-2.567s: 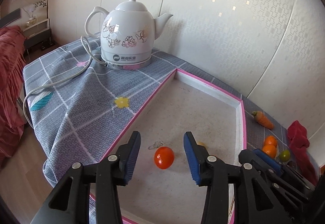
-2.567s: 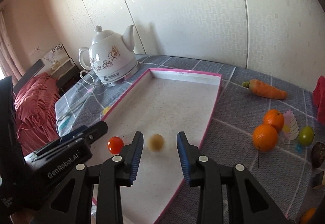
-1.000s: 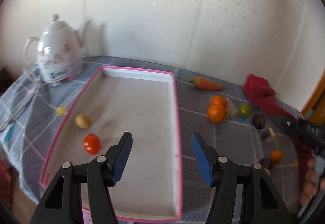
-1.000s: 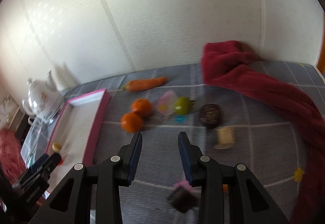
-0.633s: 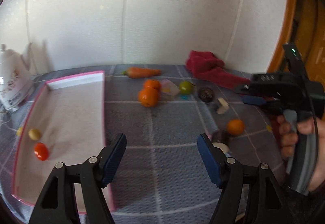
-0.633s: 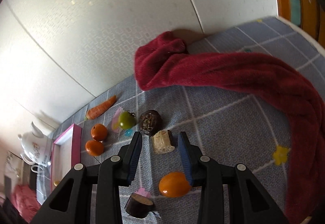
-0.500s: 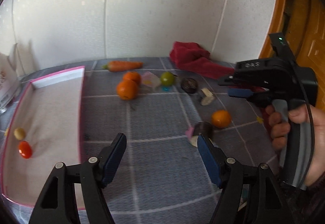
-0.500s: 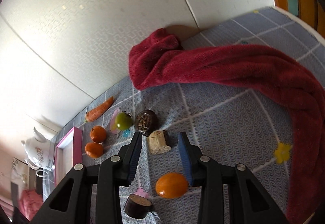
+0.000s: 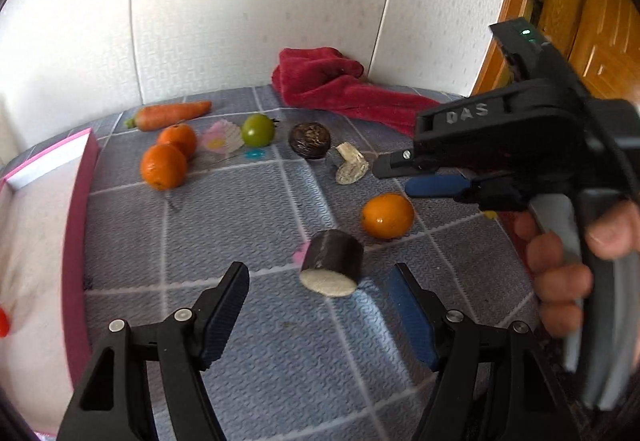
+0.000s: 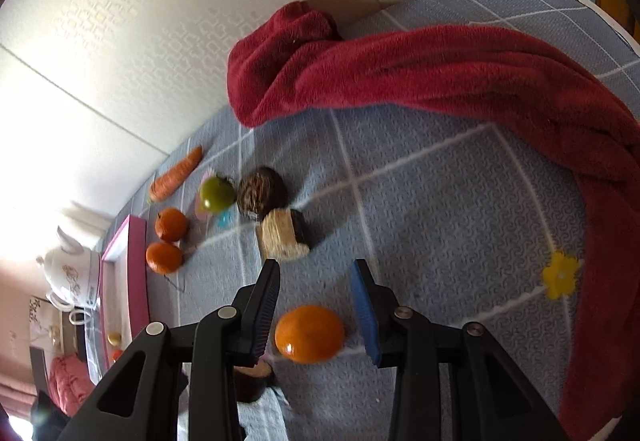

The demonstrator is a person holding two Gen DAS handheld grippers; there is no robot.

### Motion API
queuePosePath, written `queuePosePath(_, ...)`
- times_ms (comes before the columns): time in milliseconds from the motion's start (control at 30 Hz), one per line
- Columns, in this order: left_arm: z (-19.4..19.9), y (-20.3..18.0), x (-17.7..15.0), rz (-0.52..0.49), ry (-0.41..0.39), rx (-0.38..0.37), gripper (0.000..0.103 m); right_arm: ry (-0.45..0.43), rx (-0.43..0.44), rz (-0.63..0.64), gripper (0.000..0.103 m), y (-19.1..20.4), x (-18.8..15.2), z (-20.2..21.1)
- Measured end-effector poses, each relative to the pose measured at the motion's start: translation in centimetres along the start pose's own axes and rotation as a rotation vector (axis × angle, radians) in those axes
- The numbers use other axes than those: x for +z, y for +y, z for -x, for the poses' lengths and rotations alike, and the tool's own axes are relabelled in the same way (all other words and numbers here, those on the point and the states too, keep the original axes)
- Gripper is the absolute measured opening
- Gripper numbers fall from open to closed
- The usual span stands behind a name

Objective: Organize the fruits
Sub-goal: 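Grasp the dark cylindrical slice with the left tool while the right tool approaches the orange, then close the right tool around the orange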

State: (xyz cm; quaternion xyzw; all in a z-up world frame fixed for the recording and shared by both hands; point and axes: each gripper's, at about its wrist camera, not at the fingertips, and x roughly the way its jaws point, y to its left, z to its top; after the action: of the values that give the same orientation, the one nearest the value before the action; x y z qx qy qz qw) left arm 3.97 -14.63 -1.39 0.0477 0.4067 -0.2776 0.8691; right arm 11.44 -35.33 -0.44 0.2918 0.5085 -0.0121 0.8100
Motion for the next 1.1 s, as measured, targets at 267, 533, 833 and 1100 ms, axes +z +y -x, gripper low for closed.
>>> queuePosePath(267, -2.2, 0.4, 0.4, 0.047, 0.037, -0.034, 0.048, 0.019, -0.016, -0.005, 0.038, -1.0, -1.0, 0.1)
queuePosePath(533, -1.2, 2.1, 0.3, 0.115, 0.003, 0.0, 0.035, 0.035, -0.025, 0.047, 0.045, 0.3, -1.6, -0.2)
queuePosePath(833, -0.8, 6.2, -0.6, 0.249, -0.016, 0.167, 0.036, 0.064, -0.059, 0.219, 0.036, 3.6, -2.9, -1.6)
queuePosePath(1100, -0.9, 6.8, -0.8, 0.26, -0.018, 0.18, 0.035, 0.003, -0.039, 0.314, 0.035, 5.5, -2.9, -1.6)
